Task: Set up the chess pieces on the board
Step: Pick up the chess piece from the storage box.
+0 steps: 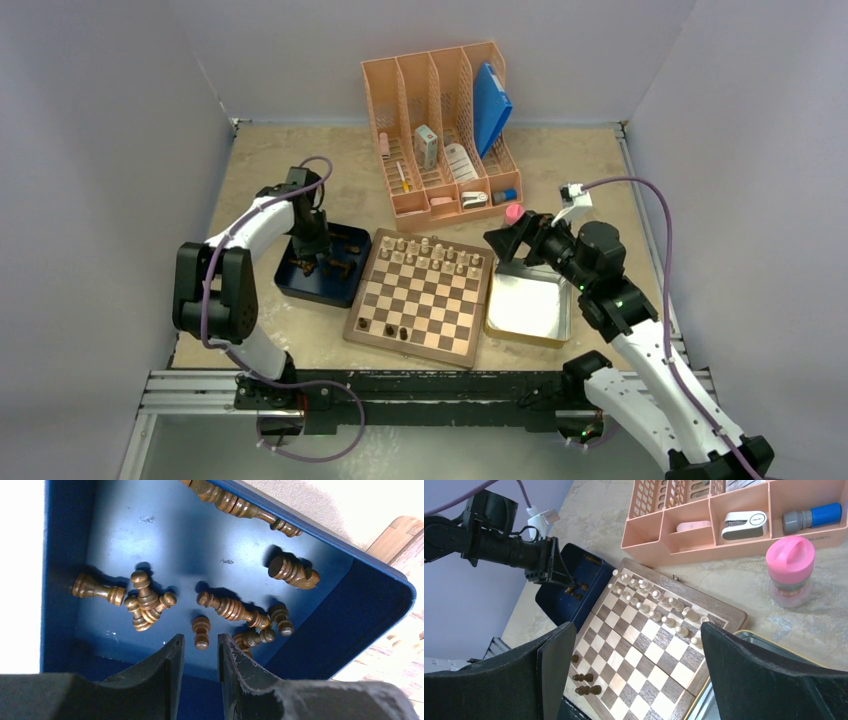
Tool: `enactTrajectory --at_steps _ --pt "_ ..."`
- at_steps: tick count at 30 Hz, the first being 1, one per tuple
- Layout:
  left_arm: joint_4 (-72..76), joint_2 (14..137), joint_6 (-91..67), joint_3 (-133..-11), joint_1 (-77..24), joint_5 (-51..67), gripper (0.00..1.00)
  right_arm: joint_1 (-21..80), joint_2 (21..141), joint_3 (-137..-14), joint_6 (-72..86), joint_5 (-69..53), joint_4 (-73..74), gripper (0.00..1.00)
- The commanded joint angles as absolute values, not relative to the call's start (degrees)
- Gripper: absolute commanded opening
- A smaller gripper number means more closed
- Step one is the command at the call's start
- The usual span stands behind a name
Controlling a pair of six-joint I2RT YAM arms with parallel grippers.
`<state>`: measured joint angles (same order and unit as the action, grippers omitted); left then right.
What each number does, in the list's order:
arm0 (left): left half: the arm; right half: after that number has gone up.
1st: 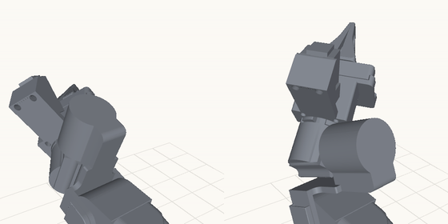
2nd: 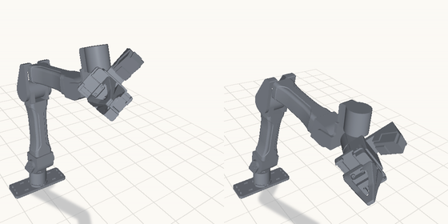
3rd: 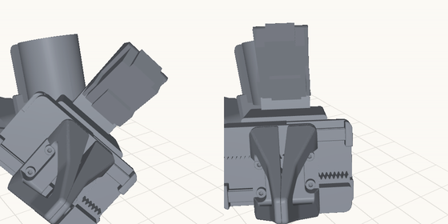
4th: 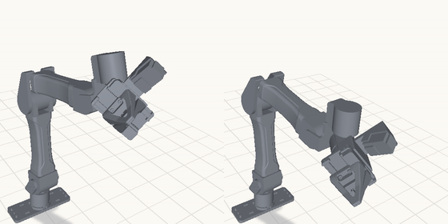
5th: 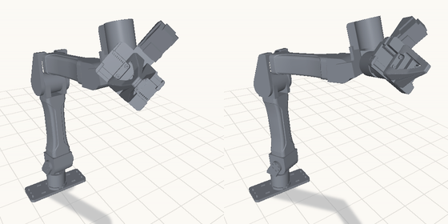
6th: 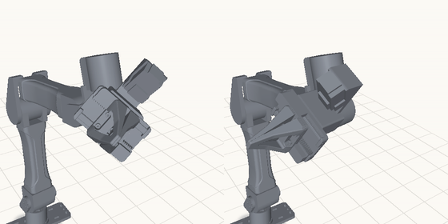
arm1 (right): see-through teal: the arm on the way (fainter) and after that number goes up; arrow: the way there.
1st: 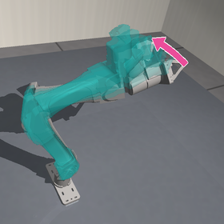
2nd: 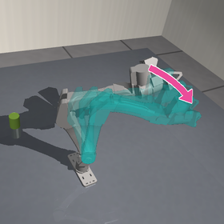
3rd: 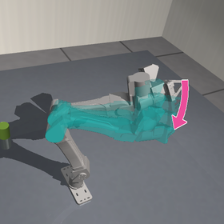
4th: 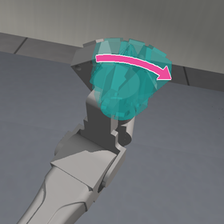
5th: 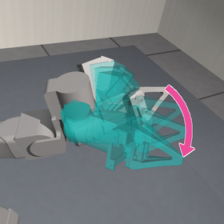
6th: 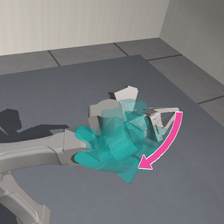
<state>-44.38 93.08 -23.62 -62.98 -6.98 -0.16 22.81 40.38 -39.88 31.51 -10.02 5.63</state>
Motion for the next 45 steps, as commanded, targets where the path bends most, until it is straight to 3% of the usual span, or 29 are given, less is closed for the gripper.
enactTrajectory --at_steps 1,8,17,45 --pt "-42.8 94.3 -22.0 -62.8 -6.7 3.0 0.29 22.8 40.8 -41.0 31.4 -10.6 2.5 0.97" --pt "-43.3 95.8 -21.8 -62.1 -6.7 2.5 0.29 22.7 40.9 -41.0 31.7 -10.7 2.2 0.97" --pt "-43.3 96.1 -21.6 -61.5 -6.7 2.1 0.21 22.7 41.0 -40.9 31.9 -10.8 2.2 0.96" --pt "-44.7 96.1 -21.1 -61.4 -7.4 2.3 0.17 22.7 41.5 -40.5 31.5 -10.7 1.9 0.96"
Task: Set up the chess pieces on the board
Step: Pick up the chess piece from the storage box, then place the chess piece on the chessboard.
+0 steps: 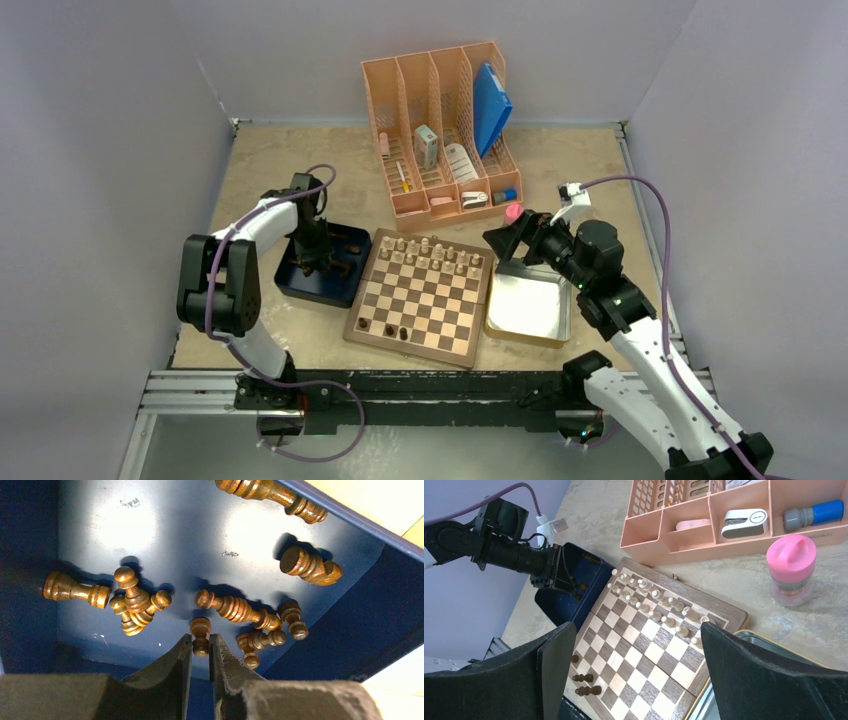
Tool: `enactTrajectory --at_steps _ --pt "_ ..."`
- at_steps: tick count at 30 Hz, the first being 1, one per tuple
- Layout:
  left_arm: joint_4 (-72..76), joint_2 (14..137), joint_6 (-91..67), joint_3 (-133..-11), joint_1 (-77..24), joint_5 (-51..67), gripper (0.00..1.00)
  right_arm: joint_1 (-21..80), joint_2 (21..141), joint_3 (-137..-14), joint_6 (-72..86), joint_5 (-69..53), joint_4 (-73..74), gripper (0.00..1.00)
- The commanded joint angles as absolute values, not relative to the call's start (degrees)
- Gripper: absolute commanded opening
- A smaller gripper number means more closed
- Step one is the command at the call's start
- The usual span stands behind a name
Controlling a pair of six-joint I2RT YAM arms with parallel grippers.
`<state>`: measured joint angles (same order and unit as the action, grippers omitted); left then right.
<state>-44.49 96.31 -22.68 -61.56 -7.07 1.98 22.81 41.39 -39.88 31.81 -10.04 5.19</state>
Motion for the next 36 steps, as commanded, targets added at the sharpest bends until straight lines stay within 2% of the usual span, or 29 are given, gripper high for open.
enactTrajectory --at_steps 1,6,20,36 --pt "-44.8 96.1 -21.1 -61.5 -7.5 2.2 0.16 22.7 41.5 -40.4 31.4 -10.7 1.9 0.96" --pt "-45.8 94.9 -20.9 -62.3 -8.0 0.8 0.09 22.7 41.5 -40.8 31.3 -10.5 2.2 0.96" --pt "-49.9 88.4 -20.7 -65.8 -10.4 1.0 0.08 22.7 41.5 -40.5 32.4 -10.0 2.3 0.96" --pt "-56.3 84.0 -22.4 -71.3 -20.2 3.7 0.07 22.7 41.4 -41.2 32.5 -9.7 3.1 0.96"
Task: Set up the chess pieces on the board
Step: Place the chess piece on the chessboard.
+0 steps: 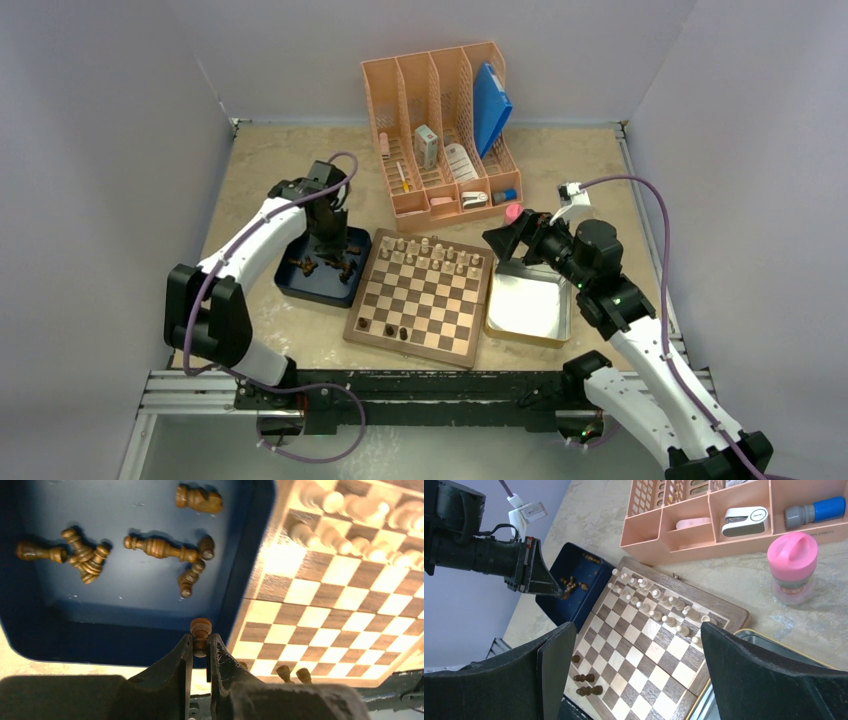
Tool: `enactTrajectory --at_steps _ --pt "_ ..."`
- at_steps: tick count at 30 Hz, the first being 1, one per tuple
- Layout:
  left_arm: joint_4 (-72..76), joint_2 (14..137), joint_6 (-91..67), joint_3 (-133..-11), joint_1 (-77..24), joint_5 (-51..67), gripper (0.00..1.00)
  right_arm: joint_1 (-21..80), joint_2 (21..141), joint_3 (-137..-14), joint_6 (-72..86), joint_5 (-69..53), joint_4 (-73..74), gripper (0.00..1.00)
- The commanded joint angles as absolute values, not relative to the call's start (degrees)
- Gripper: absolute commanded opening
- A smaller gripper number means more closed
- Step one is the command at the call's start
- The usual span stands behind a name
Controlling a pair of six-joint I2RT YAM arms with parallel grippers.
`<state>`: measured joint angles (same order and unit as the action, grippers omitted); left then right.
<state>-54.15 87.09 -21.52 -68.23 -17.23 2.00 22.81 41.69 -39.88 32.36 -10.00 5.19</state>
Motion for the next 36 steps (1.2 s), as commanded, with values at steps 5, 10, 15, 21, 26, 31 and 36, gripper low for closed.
enactTrajectory --at_steps 5,10,15,21,26,31,36 --pt "-57.9 82.4 -24.1 -72.8 -24.3 4.0 0.07 22.7 41.0 -40.7 32.3 -9.0 3.5 0.97" --pt "-58.5 81.2 -25.7 -72.0 -28.8 5.5 0.07 22.7 41.2 -41.7 31.9 -8.8 3.9 0.97" --pt "-59.0 79.8 -28.7 -69.5 -33.4 4.6 0.07 22.7 41.5 -43.9 31.3 -7.6 4.7 0.97" --pt "-57.4 78.2 -32.1 -64.4 -37.8 3.6 0.08 22.7 41.8 -43.6 31.6 -8.0 4.4 0.97" --pt "-54.9 80.3 -33.6 -60.4 -39.4 2.5 0.07 22.7 41.7 -43.3 31.7 -8.3 4.2 0.97" --pt "-54.1 82.7 -34.0 -59.5 -40.0 1.2 0.07 22.7 41.2 -43.8 31.3 -7.7 4.7 0.97" --pt "-52.7 84.2 -33.5 -58.8 -40.0 0.6 0.07 22.7 41.2 -43.8 31.1 -7.9 4.7 0.97"
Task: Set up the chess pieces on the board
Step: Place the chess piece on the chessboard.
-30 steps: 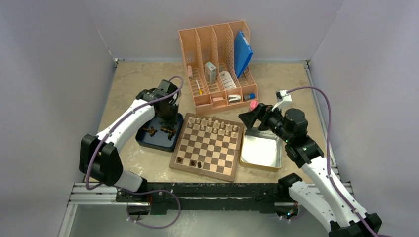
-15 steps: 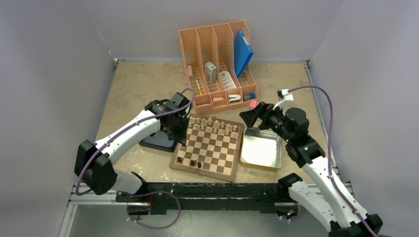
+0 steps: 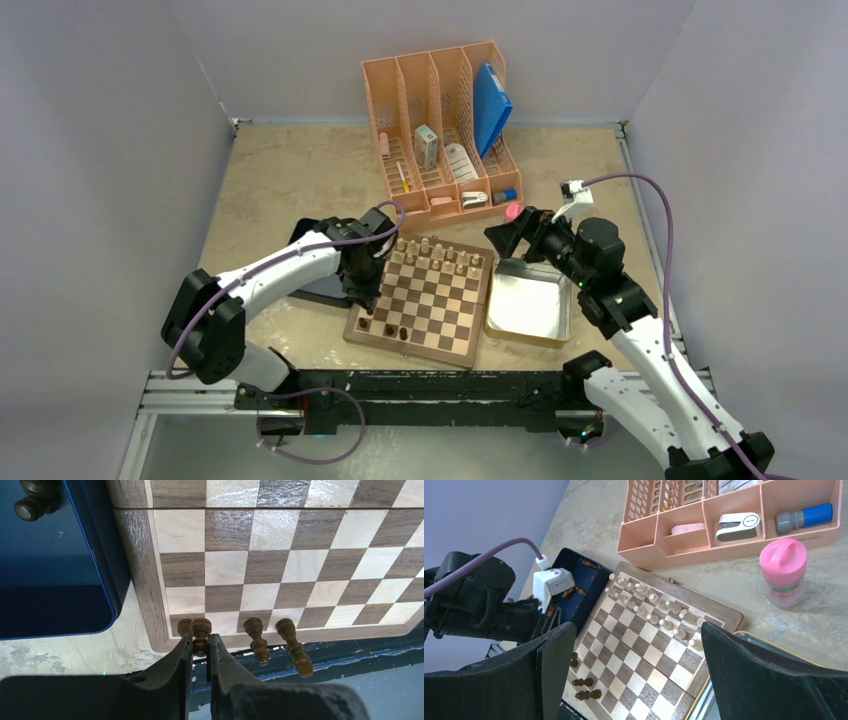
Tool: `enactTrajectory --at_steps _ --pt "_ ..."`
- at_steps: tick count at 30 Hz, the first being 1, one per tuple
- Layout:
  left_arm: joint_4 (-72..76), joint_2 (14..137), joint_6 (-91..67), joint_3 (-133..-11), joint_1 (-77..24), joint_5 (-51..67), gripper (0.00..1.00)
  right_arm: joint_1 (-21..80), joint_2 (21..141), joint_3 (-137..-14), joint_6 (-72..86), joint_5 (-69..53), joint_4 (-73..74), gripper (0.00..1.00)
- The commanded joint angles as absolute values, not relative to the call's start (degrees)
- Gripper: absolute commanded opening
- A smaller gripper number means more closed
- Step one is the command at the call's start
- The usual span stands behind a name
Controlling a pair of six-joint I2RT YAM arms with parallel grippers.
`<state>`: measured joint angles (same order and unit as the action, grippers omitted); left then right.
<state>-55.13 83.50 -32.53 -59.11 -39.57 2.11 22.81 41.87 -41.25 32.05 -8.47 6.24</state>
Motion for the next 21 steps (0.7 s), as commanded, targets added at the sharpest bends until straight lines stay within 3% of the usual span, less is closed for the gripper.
enactTrajectory --at_steps 1,21 --pt "-52.7 84.7 -33.5 -58.8 -40.0 0.2 0.07 22.8 41.2 -43.8 31.2 -7.9 4.7 0.97" --pt "-51.6 88.6 -34.1 -58.2 -40.0 -3.1 0.11 22.7 42.1 -44.5 31.2 -7.8 4.8 0.97"
